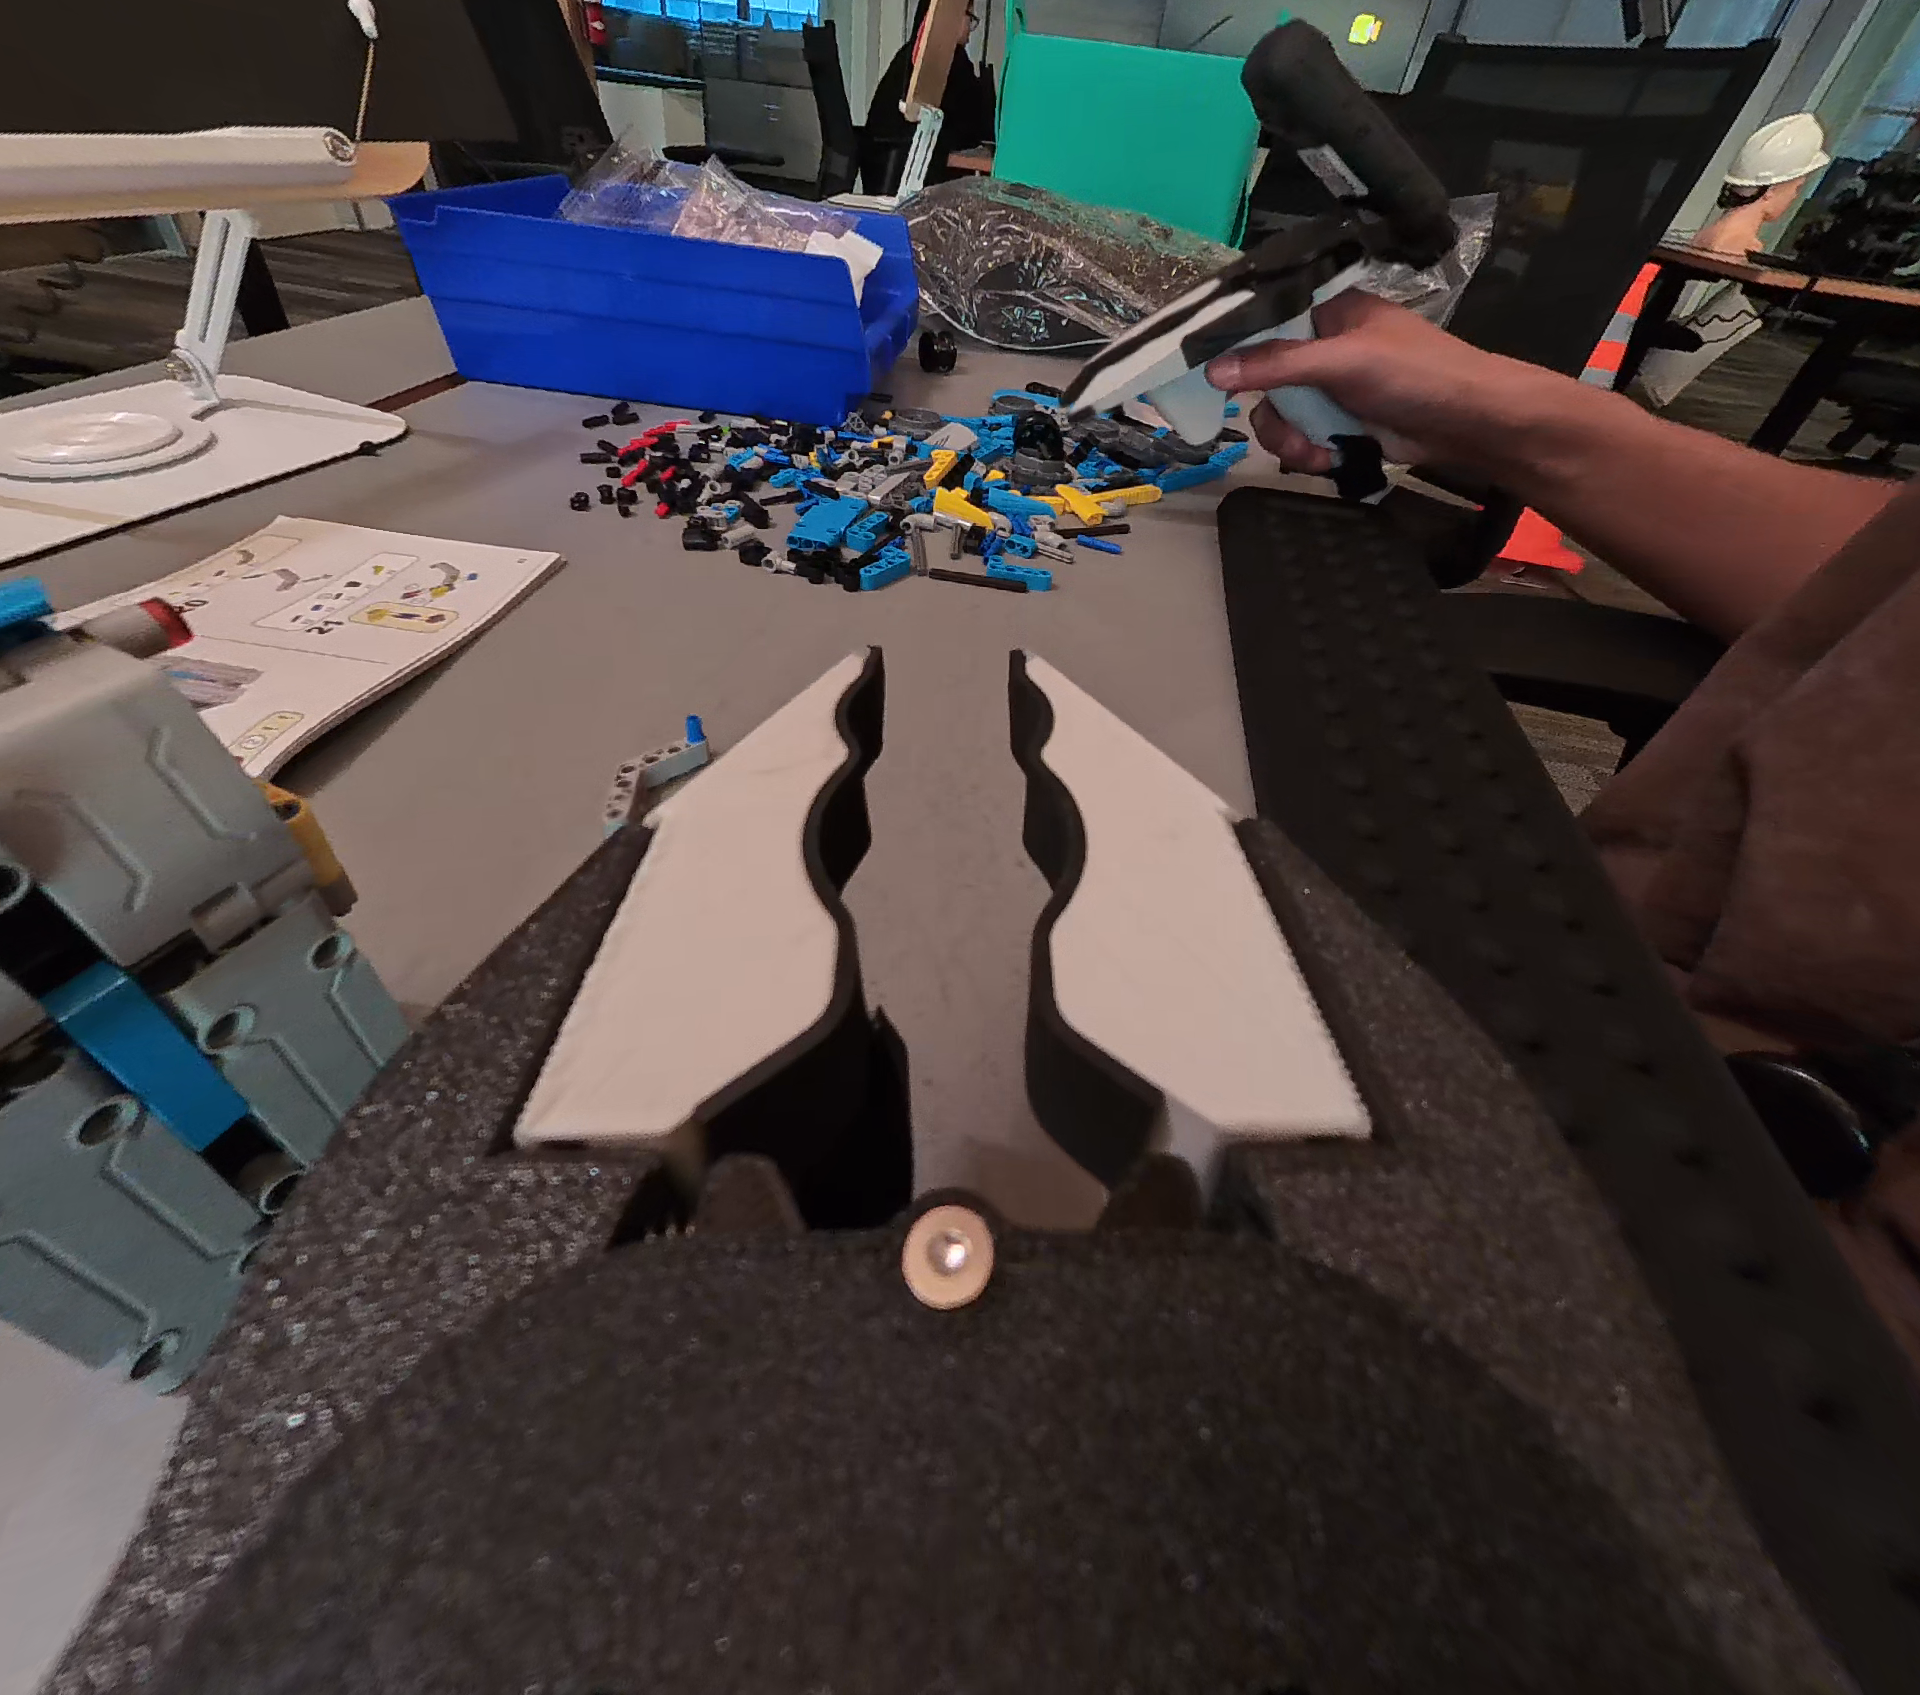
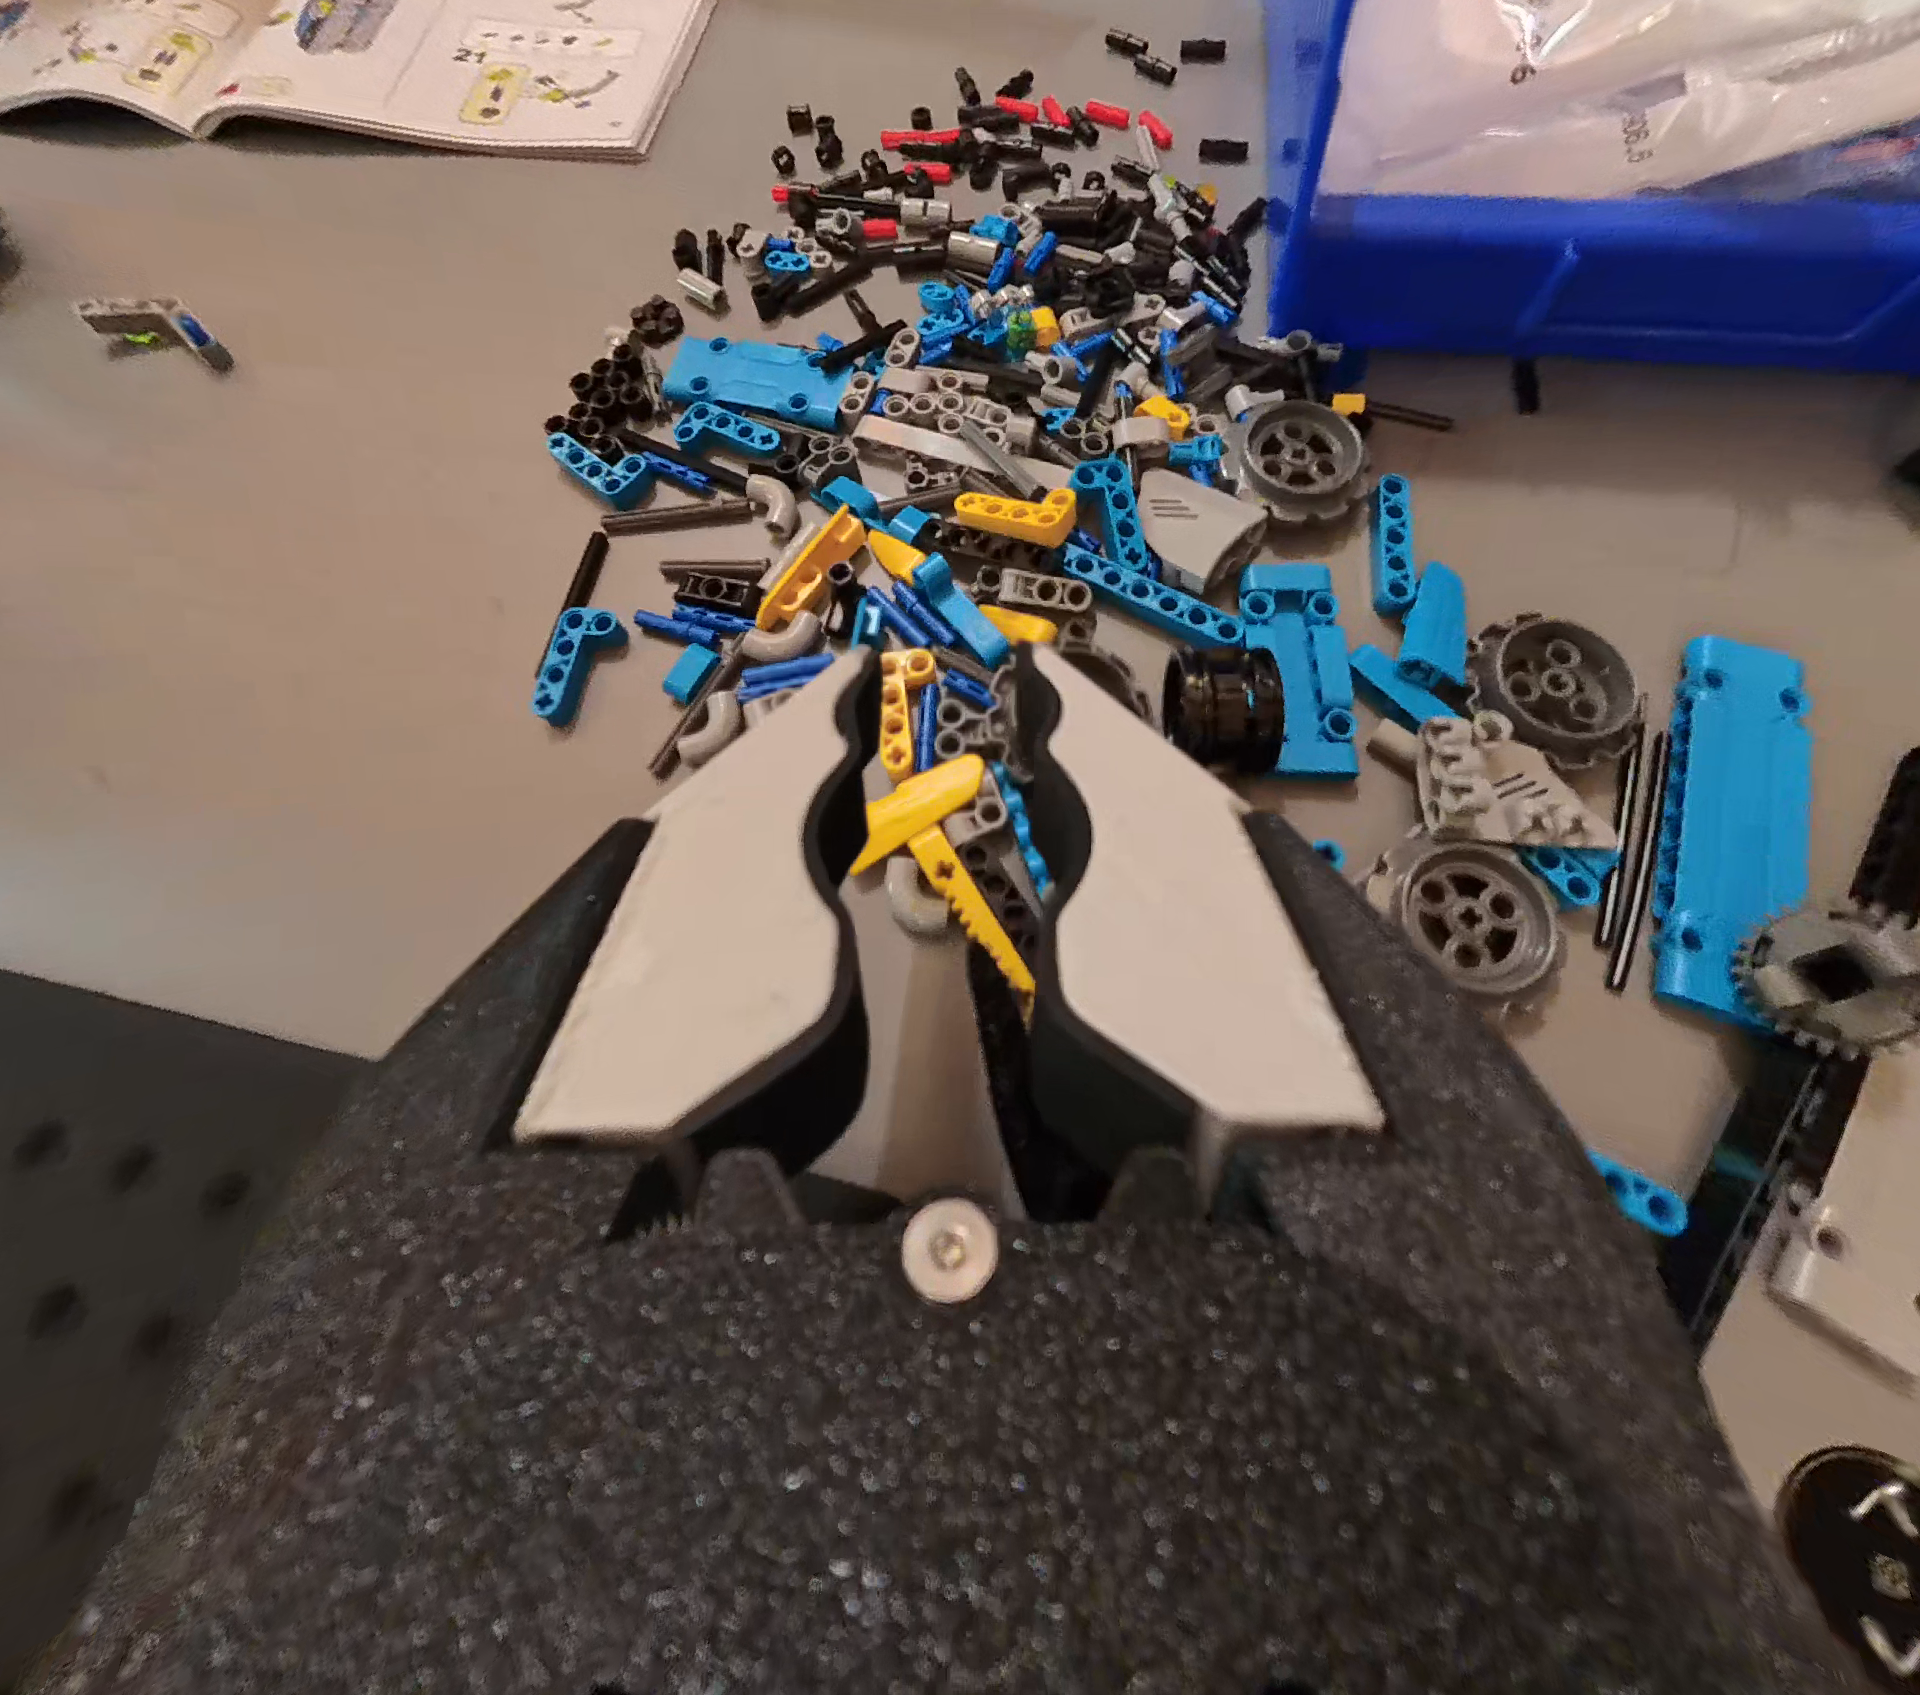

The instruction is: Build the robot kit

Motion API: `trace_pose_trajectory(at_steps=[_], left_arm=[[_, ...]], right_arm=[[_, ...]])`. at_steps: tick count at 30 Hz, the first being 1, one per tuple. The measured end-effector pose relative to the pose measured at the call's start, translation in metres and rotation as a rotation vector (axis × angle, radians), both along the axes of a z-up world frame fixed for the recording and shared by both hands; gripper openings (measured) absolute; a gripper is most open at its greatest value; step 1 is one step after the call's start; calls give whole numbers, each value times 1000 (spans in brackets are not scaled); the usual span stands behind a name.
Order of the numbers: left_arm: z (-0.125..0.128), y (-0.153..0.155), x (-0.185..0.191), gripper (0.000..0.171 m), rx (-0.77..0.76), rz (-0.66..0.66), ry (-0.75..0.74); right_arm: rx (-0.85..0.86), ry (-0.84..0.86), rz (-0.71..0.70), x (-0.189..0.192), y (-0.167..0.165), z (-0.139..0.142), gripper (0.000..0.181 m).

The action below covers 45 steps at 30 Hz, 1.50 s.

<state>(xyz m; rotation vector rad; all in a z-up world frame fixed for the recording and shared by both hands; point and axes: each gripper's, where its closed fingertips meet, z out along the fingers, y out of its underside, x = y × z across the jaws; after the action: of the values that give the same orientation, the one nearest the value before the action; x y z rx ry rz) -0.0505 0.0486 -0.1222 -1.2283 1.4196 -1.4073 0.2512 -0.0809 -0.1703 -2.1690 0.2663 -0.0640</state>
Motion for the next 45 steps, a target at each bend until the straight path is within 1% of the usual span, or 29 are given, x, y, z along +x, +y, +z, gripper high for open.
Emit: trace_pose_trajectory(at_steps=[2,4,6,9,15,18,21,24,27,31,33,36,38,42,44,45], left_arm=[[-1,1,1,24,-12,-2,8],[0,2,1,24,-27,-2,8],[1,3,0,24,-35,0,-1],[1,2,-1,24,-27,0,-6],[1,0,-1,24,-9,-5,-5],[2,2,-1,24,-25,-4,-7],[2,3,-1,24,-35,-3,-8],[2,2,-1,24,-30,-4,-7],[2,1,-1,24,-23,-4,-8],[2,2,-1,24,-25,-5,-8],[2,2,-1,24,-30,-5,-9],[2,3,-1,24,-33,-4,-10],[2,2,-1,24,-33,-5,-8],[2,2,-2,24,-31,-5,-10],[2,2,-2,24,-28,-5,-10],[2,2,-2,24,-26,-5,-10]], right_arm=[[-66,-55,-9,6,7,-3,25],[-148,-52,13,7,15,-14,21],[-211,-54,30,8,22,-28,21],[-258,-129,1,19,26,-39,16],[-231,-37,-16,23,23,-43,17],[-234,-85,-45,33,22,-42,16],[-218,-47,-28,31,25,-42,16],[-231,-64,-9,31,28,-43,14],[-237,-46,10,26,28,-43,11],[-243,-6,44,16,29,-43,19],[-232,28,52,13,27,-41,19],[-213,19,11,25,23,-37,19],[-213,22,11,25,24,-38,19],[-254,-36,23,22,27,-46,19],[-260,-26,23,22,27,-48,19],[-277,-17,25,22,25,-52,23]])
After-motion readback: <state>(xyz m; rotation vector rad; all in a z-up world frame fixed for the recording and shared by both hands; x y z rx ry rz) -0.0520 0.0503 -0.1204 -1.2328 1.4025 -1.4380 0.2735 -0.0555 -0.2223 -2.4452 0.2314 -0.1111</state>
